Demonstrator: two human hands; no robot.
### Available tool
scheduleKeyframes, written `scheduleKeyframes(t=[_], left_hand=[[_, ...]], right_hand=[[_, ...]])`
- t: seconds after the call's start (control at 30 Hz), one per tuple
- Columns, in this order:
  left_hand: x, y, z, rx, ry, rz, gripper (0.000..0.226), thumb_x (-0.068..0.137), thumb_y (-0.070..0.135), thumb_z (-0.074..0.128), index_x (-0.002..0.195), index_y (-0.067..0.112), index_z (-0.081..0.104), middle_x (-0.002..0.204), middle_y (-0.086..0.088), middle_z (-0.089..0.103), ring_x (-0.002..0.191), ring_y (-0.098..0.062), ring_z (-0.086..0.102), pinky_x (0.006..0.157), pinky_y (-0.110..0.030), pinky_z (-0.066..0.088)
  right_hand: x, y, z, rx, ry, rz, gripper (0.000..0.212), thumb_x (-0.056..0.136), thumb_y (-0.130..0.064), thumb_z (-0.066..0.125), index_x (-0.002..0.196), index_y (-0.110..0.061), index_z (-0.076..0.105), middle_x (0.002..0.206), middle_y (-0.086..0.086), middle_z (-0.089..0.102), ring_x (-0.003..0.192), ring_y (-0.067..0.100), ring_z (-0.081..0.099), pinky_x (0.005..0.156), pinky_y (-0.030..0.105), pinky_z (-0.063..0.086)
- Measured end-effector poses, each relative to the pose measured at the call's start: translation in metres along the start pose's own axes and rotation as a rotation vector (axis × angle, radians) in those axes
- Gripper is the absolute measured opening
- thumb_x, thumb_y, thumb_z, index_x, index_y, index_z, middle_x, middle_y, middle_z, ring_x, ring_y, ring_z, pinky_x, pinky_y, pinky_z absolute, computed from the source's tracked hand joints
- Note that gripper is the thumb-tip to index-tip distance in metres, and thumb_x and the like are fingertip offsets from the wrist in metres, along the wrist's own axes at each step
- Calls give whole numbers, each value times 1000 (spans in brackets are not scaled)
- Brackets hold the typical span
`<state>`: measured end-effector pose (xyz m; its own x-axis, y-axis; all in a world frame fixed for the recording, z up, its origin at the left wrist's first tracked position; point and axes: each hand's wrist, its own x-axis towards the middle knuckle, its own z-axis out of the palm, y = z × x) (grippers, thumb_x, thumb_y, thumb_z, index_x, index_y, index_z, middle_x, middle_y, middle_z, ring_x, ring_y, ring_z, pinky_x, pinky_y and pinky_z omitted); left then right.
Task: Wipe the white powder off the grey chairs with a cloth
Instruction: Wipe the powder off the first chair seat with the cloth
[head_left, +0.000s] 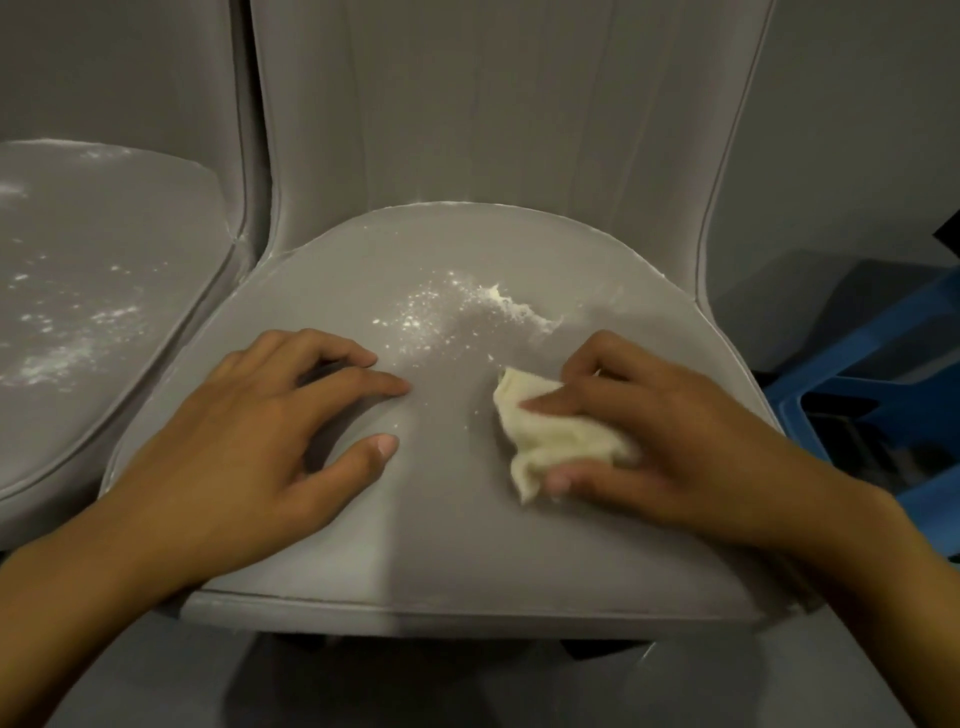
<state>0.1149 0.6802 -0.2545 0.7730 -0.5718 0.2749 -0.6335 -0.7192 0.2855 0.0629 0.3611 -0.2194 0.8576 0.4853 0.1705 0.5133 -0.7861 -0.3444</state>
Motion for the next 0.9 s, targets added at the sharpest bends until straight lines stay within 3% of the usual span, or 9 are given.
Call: scheduleKeyframes(t=[0.1,0.17,0.23,0.37,0.43,0.53,0.6,0.77,0.9], left_hand=[[-1,0,0,-4,7,2,47,94,64,43,134,45,58,133,16,50,122,-11,47,98,-38,40],[-1,0,0,-6,6,-2,46,94,63,43,134,45,58,133,16,50,122,-11,47,98,-38,41],[-1,0,0,-15,4,-5,46,94,62,43,133,44,59,132,16,50,122,-10,47,98,-39,42],[-1,0,0,-15,7,-1,45,94,63,43,133,45,58,133,16,50,121,-10,47,99,-41,44],[-1,0,0,-22,2,-4,46,94,64,42,134,45,58,133,16,50,121,-10,47,100,-43,44],[-2,1,-1,-30,1,-7,46,94,63,43,134,44,58,133,16,51,122,-11,48,100,-45,46],[-2,2,-2,-33,-4,-9,45,94,63,43,134,46,58,133,17,50,121,-11,47,100,-44,46],[-1,1,-2,-29,-2,-8,45,94,63,43,134,46,57,132,17,50,121,-10,47,100,-45,46],[-2,2,-3,-32,0,-8,46,94,63,43,134,45,58,132,16,51,121,-12,48,100,-46,46]], right_hand=[[7,17,-10,-183,187,256,53,90,-73,44,126,-36,60,114,-15,44,87,9,53,74,40,54],[7,19,-8,-247,144,324,47,91,-68,45,124,-36,57,118,-12,44,86,12,54,75,42,55],[1,7,0,-146,72,181,35,93,-58,50,120,-37,57,118,-13,45,88,12,56,75,41,54],[-6,-20,0,197,-145,-66,31,91,-44,67,120,-36,65,114,-17,51,96,11,60,78,27,50],[0,-8,-7,175,-37,-29,29,91,-45,67,117,-32,68,110,-14,53,97,9,60,80,25,50],[8,11,-12,-91,92,197,34,91,-59,52,114,-36,61,113,-20,45,90,5,54,77,35,53],[3,6,-3,-115,62,139,29,93,-57,50,114,-38,58,114,-20,43,87,6,54,74,36,53],[-6,-28,-2,243,-151,-104,29,90,-46,69,118,-37,67,112,-17,52,95,9,61,77,25,50],[5,-5,-11,89,144,103,37,87,-57,59,113,-32,67,110,-15,52,97,5,57,80,31,53]])
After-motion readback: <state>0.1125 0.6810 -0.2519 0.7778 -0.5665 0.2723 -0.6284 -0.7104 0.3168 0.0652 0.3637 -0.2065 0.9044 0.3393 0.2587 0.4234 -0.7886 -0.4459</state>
